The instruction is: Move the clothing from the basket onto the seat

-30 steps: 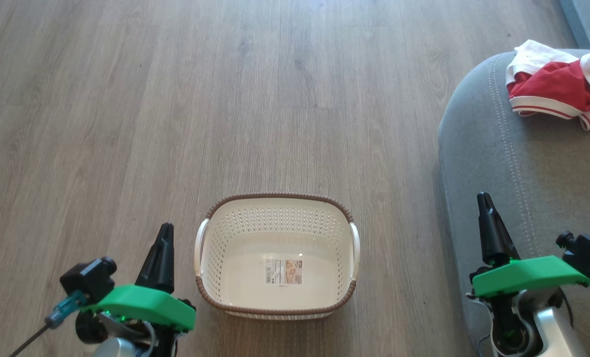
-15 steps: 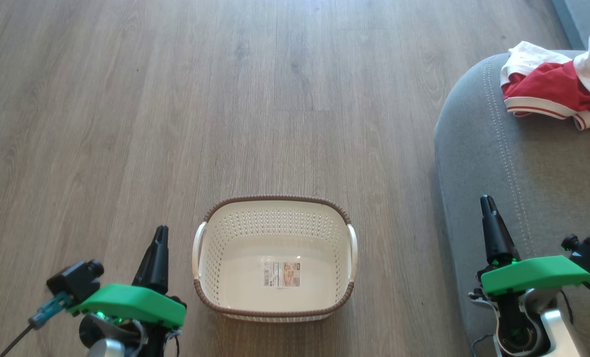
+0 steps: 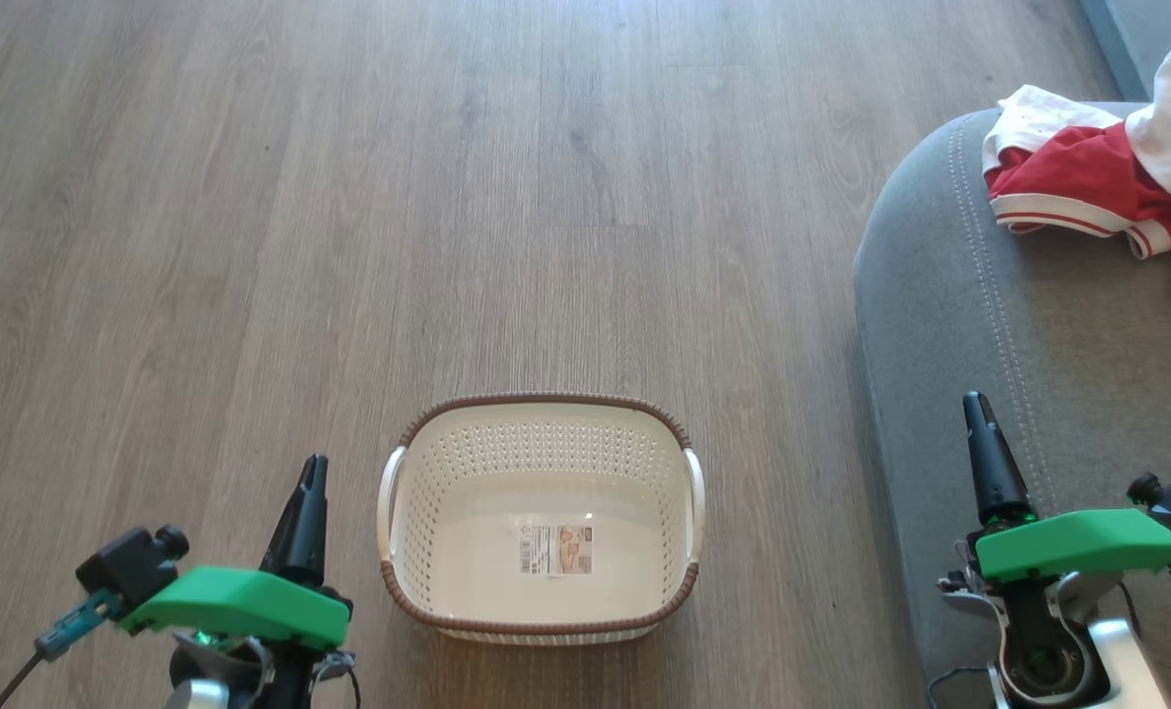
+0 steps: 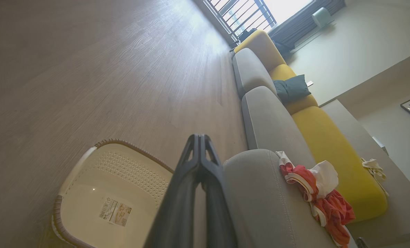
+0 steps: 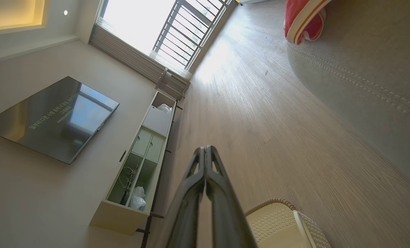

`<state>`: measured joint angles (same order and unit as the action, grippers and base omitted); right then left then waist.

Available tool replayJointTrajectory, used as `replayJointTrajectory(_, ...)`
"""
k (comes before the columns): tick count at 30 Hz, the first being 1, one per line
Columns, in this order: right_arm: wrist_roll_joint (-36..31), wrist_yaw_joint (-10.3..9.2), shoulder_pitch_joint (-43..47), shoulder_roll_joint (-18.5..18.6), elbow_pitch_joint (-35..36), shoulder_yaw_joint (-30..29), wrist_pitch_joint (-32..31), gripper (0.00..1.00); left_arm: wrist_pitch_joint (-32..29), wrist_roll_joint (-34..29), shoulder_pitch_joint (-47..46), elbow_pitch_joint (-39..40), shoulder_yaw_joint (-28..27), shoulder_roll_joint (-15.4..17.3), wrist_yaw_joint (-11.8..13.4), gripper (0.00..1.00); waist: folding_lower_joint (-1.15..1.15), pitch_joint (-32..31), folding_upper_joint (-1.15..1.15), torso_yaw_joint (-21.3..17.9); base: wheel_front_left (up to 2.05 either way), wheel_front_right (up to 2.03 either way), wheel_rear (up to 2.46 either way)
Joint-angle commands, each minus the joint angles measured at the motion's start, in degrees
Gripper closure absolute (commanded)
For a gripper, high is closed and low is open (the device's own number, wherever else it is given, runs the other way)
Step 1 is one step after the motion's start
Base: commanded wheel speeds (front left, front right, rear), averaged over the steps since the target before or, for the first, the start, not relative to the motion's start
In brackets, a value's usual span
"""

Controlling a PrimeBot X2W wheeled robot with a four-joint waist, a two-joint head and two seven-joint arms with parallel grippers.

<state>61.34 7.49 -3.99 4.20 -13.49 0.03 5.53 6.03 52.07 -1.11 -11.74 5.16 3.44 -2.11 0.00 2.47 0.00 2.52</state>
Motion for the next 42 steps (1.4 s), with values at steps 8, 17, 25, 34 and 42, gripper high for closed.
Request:
replayJointTrajectory(8,4.85,0.01,-1.99,0.15,1.29,-0.62,-1.72,1.0,-1.5,6.26,-3.4,1.15,-2.73,0.79,-1.01,1.0,0.0,-0.31,0.0,-0.34,0.0,0.0,0.0)
replayJointTrajectory(17,9.13,0.0,-2.0,0.04,1.0,-1.4,-3.23,1.0,-2.99,11.94,-3.64,0.61,-3.82,0.82,-1.71,1.0,0.0,-0.63,0.0,-0.69,0.0,0.0,0.0)
replayJointTrajectory(25,12.43,0.0,-2.02,-0.06,0.79,-2.02,-4.41,1.0,-4.15,16.32,-3.82,0.2,-4.68,0.82,-2.24,1.0,0.0,-0.87,0.0,-0.96,0.0,0.0,0.0)
replayJointTrajectory(34,17.16,0.0,-2.04,-0.21,0.47,-2.92,-6.11,1.0,-5.84,22.58,-4.09,-0.4,-5.94,0.82,-3.02,1.0,0.0,-1.22,0.0,-1.34,0.0,0.0,0.0)
replayJointTrajectory(42,20.93,0.0,-2.06,-0.34,0.22,-3.64,-7.48,1.0,-7.21,27.58,-4.31,-0.88,-6.97,0.8,-3.64,1.0,0.0,-1.5,0.0,-1.65,0.0,0.0,0.0)
